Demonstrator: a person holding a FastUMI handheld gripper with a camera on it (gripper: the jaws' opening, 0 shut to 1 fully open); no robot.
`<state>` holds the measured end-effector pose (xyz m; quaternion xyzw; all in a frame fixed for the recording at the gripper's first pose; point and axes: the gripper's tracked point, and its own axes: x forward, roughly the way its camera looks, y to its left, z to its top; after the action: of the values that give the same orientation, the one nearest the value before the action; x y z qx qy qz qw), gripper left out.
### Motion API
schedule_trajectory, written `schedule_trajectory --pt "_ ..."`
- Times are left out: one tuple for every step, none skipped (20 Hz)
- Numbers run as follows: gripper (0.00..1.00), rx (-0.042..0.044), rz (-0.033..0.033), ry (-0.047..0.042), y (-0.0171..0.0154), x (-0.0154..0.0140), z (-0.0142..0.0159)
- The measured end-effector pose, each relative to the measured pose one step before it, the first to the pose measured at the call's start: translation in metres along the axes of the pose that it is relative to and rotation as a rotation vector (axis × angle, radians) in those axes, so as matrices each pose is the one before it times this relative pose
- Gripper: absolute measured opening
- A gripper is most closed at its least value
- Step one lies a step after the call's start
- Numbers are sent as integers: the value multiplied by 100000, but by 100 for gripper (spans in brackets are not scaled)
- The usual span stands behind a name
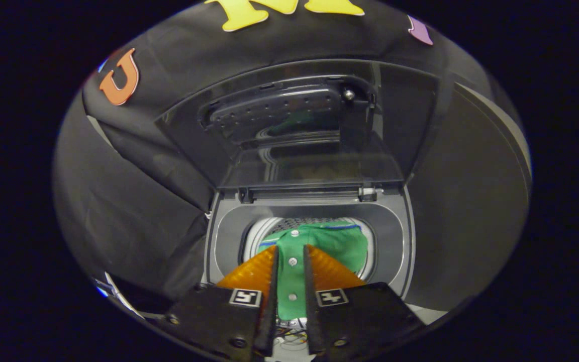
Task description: Put the clothes into the washing machine and then close the washing machine lid.
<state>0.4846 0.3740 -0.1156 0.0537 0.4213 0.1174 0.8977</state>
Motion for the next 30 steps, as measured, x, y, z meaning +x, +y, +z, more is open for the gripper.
schedule_trajectory --pt "48 -1274 -894 -1349 -70 -224 25" --pt "61 -740 -1643 -998 -226 -124 104" --pt "73 58 -575 -723 -120 -260 -130" --pt "85 424 -325 -941 1 -99 -8" --pt "84 339 -489 -120 -136 -163 -63" --pt "83 69 -274 -131 -142 -93 -241" --pt "83 -125 -357 -290 -98 -131 -116" --pt "83 -228 -543 -451 -176 -194 -116" --pt "83 -294 -439 -650 -117 -210 -40" --pt "83 -500 -671 -607 -157 -278 -15" --pt "83 -359 -402 -915 -57 -291 51" --pt "83 -546 -660 -1290 -66 -513 164" --pt "83 -476 -569 -1496 21 -478 306" --pt "83 -823 -696 -1968 21 -600 454" --pt "83 -785 -527 -1882 65 -637 514" --pt "83 -164 -285 -2655 202 -785 649" --pt "84 -310 -980 -2801 44 -708 848" --pt "83 -233 -864 -2771 84 -837 856" --pt "83 171 100 -2373 301 -793 964" --pt "83 192 27 -1666 333 -705 817" --pt "83 276 148 -1709 250 -629 835" --pt "83 239 7 -2242 313 -683 1247" --pt "83 -260 83 -1945 199 -531 1025" --pt "83 -273 -81 -2030 237 -490 1231" --pt "83 25 -48 -1950 316 -201 1237" --pt "83 78 211 -1545 391 23 1106" --pt "83 36 112 -1182 302 170 1066" --pt "83 5 279 -851 276 359 1010" --pt "83 -6 48 -1013 273 465 1022" --pt "83 175 -327 -1321 191 895 948"
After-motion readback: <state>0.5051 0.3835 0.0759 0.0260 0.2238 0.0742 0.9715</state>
